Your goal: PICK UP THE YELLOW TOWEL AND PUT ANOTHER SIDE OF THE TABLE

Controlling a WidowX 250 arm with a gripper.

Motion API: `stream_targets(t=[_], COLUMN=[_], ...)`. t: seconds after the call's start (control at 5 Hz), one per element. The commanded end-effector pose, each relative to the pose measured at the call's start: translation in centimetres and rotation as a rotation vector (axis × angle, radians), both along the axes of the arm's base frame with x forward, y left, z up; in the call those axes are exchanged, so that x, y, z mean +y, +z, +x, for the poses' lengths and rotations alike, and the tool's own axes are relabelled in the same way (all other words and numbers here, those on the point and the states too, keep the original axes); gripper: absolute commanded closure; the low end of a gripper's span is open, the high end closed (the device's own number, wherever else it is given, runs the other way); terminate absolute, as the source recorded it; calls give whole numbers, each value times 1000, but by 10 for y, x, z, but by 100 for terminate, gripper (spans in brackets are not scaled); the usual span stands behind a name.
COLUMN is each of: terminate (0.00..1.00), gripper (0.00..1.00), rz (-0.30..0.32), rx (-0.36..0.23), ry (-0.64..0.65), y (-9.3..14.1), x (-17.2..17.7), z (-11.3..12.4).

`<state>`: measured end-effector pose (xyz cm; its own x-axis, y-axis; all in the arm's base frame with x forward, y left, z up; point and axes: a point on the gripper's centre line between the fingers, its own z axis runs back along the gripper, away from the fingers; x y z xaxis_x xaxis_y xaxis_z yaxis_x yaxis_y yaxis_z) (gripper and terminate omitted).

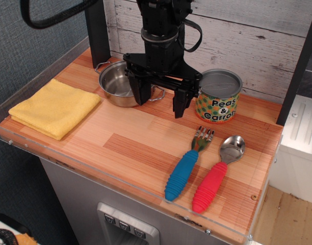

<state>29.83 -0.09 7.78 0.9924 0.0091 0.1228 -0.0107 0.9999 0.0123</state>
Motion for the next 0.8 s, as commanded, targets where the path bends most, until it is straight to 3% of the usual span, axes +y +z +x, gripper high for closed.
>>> stream_targets(t=[0.0,0.6], terminate=[0,0], gripper=[0,0], rz=[0,21], rx=[0,9], ry=[0,21], y=[0,-7], x=[0,86], z=[0,-23])
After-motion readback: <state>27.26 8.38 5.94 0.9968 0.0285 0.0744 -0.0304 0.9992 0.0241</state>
